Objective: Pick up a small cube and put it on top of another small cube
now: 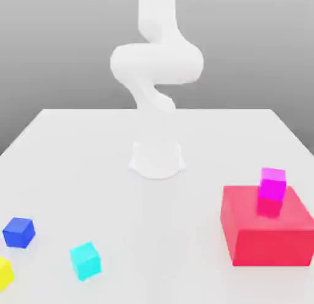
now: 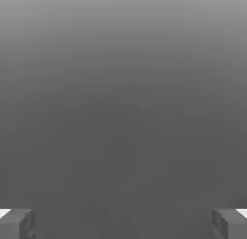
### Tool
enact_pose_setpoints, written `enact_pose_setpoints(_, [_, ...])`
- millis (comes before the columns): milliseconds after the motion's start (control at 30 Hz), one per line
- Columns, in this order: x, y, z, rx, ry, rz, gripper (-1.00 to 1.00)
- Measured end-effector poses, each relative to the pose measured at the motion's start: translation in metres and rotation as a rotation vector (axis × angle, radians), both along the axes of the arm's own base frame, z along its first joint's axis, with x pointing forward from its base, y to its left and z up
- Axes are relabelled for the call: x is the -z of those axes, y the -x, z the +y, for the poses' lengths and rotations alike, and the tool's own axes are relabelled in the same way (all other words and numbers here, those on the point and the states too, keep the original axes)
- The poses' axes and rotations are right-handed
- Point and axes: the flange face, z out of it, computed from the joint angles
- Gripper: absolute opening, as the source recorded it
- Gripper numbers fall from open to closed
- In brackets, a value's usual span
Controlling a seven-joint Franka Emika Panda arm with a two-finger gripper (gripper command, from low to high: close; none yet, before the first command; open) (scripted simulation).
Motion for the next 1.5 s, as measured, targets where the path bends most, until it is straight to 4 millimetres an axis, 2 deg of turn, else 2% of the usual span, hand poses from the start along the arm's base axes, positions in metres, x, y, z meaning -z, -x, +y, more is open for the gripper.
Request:
enact_pose_setpoints(33, [0.0,0.0,0.0,0.0,0.0,0.0,0.0])
enact_pose_setpoints(100, [0.047,-0.03,-0.035,0.035,0.041,0.087,0.0])
enact_pose_setpoints(200, [0.107,-0.054,-0.08,0.068,0.074,0.192,0.0])
enact_pose_setpoints(300, [0.165,-0.064,-0.123,0.092,0.086,0.289,0.0])
enact_pose_setpoints(400, [0.224,-0.063,-0.166,0.108,0.083,0.384,0.0])
enact_pose_setpoints(533, [0.303,-0.045,-0.218,0.12,0.055,0.502,0.0])
enact_pose_setpoints(667, [0.381,-0.003,-0.269,0.147,-0.007,0.608,0.0])
enact_pose_setpoints(833, [0.471,0.045,-0.291,0.117,-0.092,0.708,0.0])
enact_pose_setpoints(1000, [0.535,0.053,-0.294,0.114,-0.106,0.72,0.0])
enact_pose_setpoints(1033, [0.542,0.054,-0.294,0.114,-0.107,0.72,-1.0])
enact_pose_setpoints(1233, [0.546,0.054,-0.293,0.113,-0.108,0.722,-1.0])
enact_pose_setpoints(1267, [0.542,0.054,-0.294,0.114,-0.109,0.721,-1.0])
enact_pose_setpoints(1433, [0.489,0.053,-0.294,0.113,-0.108,0.721,-1.0])
enact_pose_setpoints(1500, [0.475,0.036,-0.297,0.104,-0.105,0.721,-1.0])
